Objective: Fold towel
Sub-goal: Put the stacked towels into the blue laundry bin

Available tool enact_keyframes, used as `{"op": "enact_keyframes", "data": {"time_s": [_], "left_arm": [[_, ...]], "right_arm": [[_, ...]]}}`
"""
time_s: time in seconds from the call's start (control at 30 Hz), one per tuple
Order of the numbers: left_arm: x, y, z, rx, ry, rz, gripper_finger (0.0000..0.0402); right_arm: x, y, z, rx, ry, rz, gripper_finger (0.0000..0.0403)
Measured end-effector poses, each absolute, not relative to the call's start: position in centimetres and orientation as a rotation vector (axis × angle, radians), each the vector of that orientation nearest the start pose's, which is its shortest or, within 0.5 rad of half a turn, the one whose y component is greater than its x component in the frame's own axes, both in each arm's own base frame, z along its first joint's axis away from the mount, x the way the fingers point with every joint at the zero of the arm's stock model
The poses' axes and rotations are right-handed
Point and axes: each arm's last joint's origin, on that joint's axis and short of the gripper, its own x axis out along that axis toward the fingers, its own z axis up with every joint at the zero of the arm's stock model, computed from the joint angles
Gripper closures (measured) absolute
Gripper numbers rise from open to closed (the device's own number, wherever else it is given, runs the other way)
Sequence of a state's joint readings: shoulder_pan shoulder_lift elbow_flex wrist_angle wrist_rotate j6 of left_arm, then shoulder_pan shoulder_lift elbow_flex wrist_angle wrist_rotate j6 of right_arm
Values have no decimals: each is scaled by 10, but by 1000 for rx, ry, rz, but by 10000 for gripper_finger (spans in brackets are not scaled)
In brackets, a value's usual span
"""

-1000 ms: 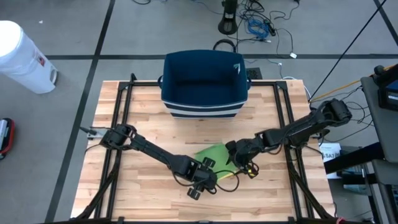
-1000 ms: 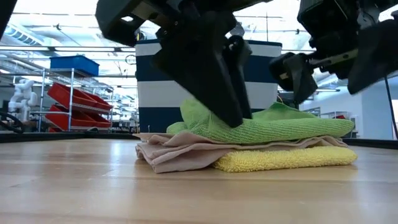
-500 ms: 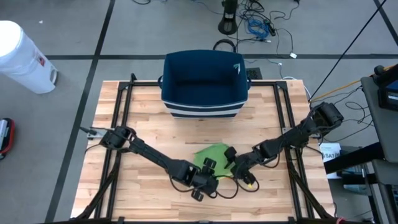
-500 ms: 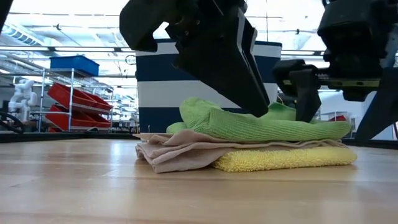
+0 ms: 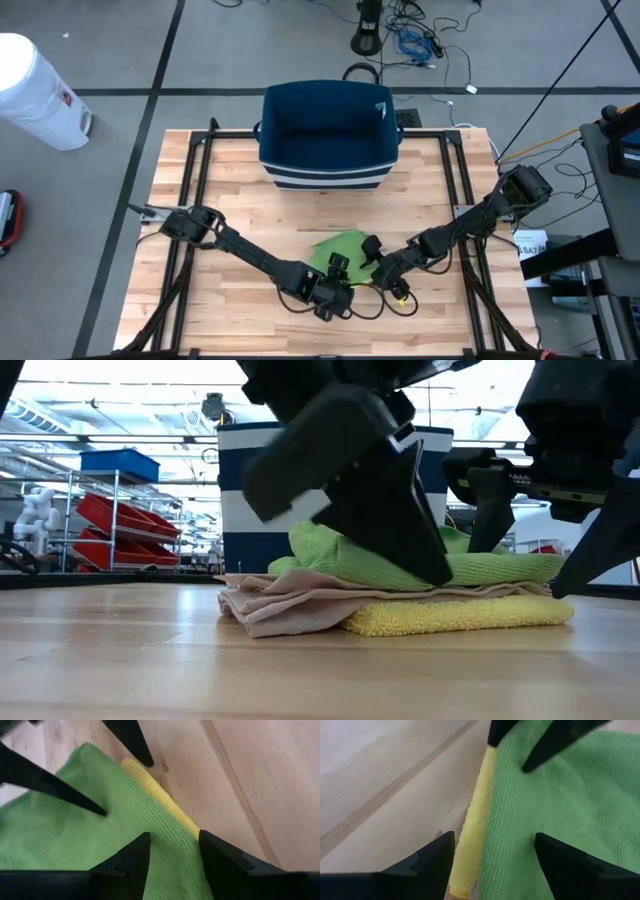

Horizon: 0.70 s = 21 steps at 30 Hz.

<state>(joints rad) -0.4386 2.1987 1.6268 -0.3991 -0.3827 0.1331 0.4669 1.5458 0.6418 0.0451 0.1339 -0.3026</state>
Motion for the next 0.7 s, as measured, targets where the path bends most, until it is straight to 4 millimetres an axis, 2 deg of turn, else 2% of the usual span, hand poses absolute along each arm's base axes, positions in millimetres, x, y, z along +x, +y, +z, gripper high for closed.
{"op": "enact_keyframes", "data": {"time_s": [0.3,0.47,0.57,0.7], "left_arm": [[424,-200,139,602,909,-95,227],[423,-203,132,618,910,-83,205],[424,-203,133,610,908,-74,180],[425,-200,133,611,904,-14,150]], "right_arm": [[253,127,117,-548,799,444,140],[258,128,108,-567,795,348,145],[259,126,108,-586,790,279,171],[259,124,108,-595,794,233,243]]}}
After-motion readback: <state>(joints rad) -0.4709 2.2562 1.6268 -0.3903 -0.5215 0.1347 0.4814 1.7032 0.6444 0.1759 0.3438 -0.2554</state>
